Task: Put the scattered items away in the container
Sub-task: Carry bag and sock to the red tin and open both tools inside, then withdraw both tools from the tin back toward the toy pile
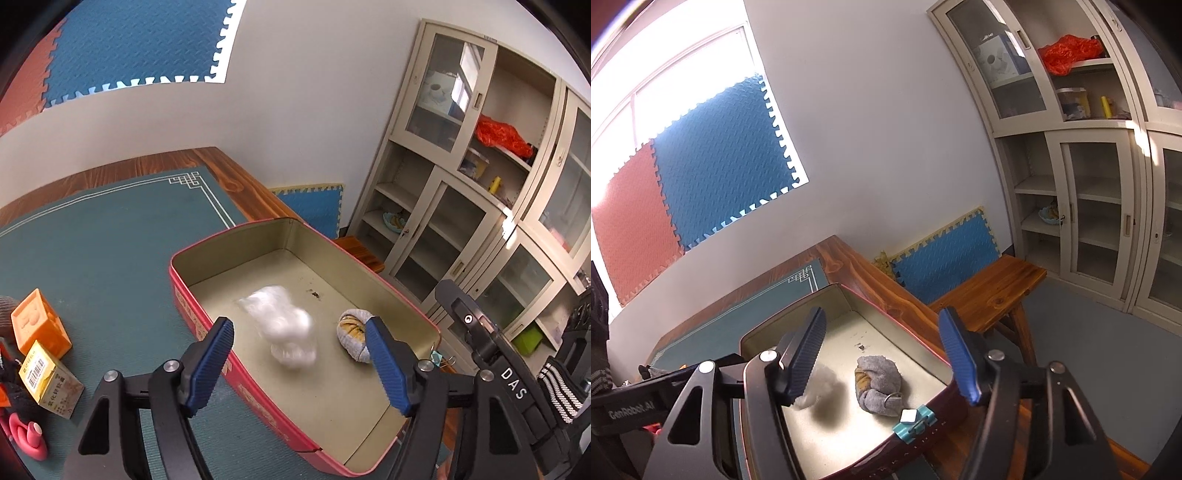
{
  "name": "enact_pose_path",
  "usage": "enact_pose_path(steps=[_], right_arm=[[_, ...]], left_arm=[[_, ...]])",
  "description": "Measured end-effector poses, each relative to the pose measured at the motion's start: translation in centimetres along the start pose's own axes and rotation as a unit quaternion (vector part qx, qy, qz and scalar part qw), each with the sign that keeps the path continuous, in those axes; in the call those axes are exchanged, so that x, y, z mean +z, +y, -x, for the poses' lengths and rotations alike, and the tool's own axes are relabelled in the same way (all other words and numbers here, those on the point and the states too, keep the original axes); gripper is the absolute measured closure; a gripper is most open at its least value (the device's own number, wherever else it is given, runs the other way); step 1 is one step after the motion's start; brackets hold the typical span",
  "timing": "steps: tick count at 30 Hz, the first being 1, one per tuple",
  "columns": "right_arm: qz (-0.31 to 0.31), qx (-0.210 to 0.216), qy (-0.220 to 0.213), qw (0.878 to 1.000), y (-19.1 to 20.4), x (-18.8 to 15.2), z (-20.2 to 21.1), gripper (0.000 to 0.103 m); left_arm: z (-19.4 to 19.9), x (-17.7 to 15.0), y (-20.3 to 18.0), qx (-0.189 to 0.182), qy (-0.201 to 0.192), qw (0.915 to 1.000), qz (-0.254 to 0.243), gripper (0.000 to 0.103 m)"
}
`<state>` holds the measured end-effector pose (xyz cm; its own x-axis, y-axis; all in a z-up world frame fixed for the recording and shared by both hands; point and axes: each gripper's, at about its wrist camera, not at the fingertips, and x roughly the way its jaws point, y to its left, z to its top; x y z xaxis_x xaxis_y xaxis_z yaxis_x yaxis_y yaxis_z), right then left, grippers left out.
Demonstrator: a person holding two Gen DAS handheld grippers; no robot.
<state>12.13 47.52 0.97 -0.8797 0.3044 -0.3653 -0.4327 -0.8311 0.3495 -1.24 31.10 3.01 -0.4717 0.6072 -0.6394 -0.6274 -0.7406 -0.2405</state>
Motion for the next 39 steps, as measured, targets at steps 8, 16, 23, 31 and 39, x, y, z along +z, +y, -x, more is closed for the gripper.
enact_pose_path(steps=[8, 16, 23, 31, 39], right_arm=[[0.01, -0.001, 0.006, 1.0, 0.2, -0.2, -0.3, 0.035], [0.021, -0.001, 0.012, 1.0, 0.3, -0.5, -0.7, 0.035], [0.043, 0.0, 0.012, 0.999, 1.0, -0.9, -0.8, 0.034], [0.085, 0.019, -0.002, 0.996, 2.9, -1.2, -0.4, 0.029], [0.118, 0.106, 0.023, 0.987, 8.9, -0.3, 1.9, 0.023]], left_arm=[[0.7, -0.5, 1.0, 0.019, -0.005, 0.9998, 0.005, 0.028], [2.3, -1.2, 2.4, 0.053, -0.018, 0.9984, 0.005, 0.028], [4.7, -2.3, 5.5, 0.089, -0.027, 0.9952, 0.03, 0.027], [9.1, -4.8, 11.6, 0.139, -0.045, 0.9863, 0.078, 0.024], [13.5, -7.9, 19.3, 0.199, -0.053, 0.968, 0.143, 0.024]])
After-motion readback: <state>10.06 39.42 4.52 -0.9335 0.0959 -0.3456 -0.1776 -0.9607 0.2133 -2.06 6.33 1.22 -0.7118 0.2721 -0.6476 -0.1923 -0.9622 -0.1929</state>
